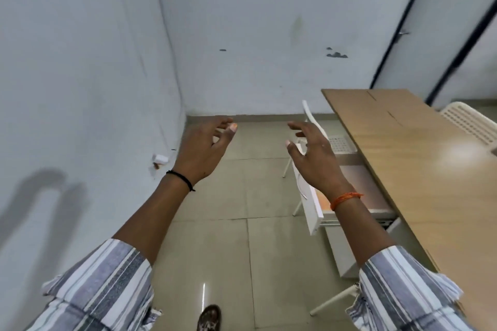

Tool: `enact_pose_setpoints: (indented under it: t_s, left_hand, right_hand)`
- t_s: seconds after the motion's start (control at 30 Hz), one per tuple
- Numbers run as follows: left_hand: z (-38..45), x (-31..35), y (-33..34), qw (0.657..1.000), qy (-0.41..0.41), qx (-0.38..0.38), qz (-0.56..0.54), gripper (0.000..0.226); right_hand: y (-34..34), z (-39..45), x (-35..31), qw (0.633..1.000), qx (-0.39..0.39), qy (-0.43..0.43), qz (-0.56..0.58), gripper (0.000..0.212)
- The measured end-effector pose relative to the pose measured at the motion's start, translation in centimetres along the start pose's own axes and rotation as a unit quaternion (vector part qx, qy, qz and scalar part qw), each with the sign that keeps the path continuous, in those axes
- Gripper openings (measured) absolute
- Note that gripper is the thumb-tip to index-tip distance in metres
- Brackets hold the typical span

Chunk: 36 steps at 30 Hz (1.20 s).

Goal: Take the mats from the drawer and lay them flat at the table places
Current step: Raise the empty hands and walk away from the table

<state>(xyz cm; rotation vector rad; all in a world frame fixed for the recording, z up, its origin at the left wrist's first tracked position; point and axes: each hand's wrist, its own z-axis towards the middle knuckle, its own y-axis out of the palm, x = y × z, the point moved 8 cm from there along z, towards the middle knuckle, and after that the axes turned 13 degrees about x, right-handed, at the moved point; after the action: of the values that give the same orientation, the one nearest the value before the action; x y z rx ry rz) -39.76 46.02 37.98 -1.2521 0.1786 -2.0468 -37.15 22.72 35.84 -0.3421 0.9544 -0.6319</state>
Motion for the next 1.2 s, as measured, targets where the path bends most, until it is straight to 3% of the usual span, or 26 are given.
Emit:
enact_pose_setpoints:
  t_s: [0.23, 0.53, 0.67, 0.77, 0.97, 1.1, 1.2]
  left_hand:
    - [9.1, -3.8, 10.1, 0.986, 0.049, -0.145, -0.061, 0.031]
    - [12.7, -5.9, 25.0, 0.938, 0.068, -0.308, -0.140, 0.029]
    - [13.2, -7.9, 33.5, 0.912, 0.031, -0.376, -0.157, 0.031]
    - [13.0, -10.1, 39.8, 0.891, -0.045, -0.424, -0.154, 0.032]
    - [10.6, -16.9, 49.2, 0.829, -0.247, -0.498, -0.066, 0.033]
    - [9.8, -20.8, 53.2, 0.794, -0.345, -0.499, 0.015, 0.035]
    - [10.0, -22.4, 56.1, 0.773, -0.363, -0.517, 0.051, 0.030]
  right_hand:
    - [3.4, 5.0, 4.0, 0.991, 0.070, 0.095, -0.069, 0.040]
    - [4.9, 4.9, 14.4, 0.951, 0.124, 0.248, -0.134, 0.037]
    - [6.7, 4.5, 20.8, 0.923, 0.159, 0.332, -0.109, 0.036]
    - [8.8, 4.0, 26.1, 0.889, 0.183, 0.414, -0.065, 0.033]
    - [14.4, -0.3, 34.1, 0.753, 0.167, 0.635, 0.037, 0.021]
    - [16.8, -4.4, 36.2, 0.573, 0.233, 0.777, 0.119, 0.019]
    - [17.8, -6.1, 36.6, 0.467, 0.283, 0.824, 0.153, 0.019]
